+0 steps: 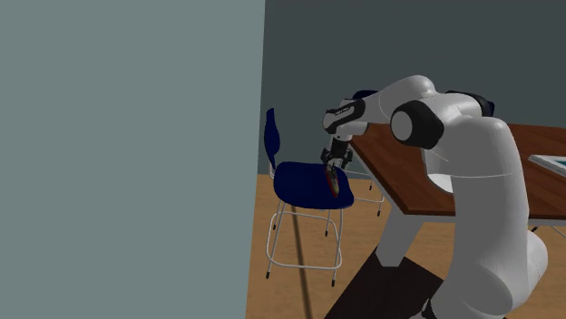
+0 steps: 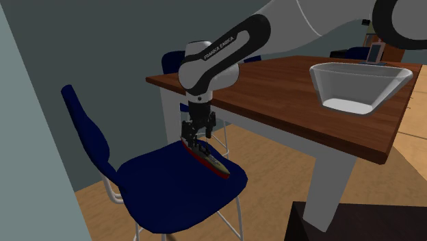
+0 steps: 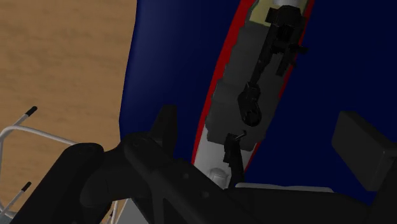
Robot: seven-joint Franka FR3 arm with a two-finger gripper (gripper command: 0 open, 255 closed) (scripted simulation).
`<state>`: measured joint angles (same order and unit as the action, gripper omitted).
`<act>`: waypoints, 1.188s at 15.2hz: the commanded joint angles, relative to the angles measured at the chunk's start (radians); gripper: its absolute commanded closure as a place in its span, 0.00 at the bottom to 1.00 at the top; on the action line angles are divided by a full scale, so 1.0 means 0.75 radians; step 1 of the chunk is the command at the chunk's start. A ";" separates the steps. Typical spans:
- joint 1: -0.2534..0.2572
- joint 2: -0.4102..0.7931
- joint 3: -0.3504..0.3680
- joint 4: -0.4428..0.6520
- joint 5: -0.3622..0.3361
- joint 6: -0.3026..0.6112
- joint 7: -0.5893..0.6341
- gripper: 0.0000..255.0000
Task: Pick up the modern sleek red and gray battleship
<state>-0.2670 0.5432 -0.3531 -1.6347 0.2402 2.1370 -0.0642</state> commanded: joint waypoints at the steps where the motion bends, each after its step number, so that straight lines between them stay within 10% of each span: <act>1: -0.001 0.018 0.003 -0.010 0.004 0.021 -0.001 0.00; 2: -0.001 0.018 0.003 -0.009 0.004 0.021 -0.001 0.00; 3: -0.004 0.023 0.003 0.000 0.005 0.016 -0.003 1.00; 18: 0.007 -0.032 -0.011 0.025 -0.019 -0.061 0.014 1.00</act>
<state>-0.2622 0.5255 -0.3587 -1.6198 0.2289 2.1001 -0.0554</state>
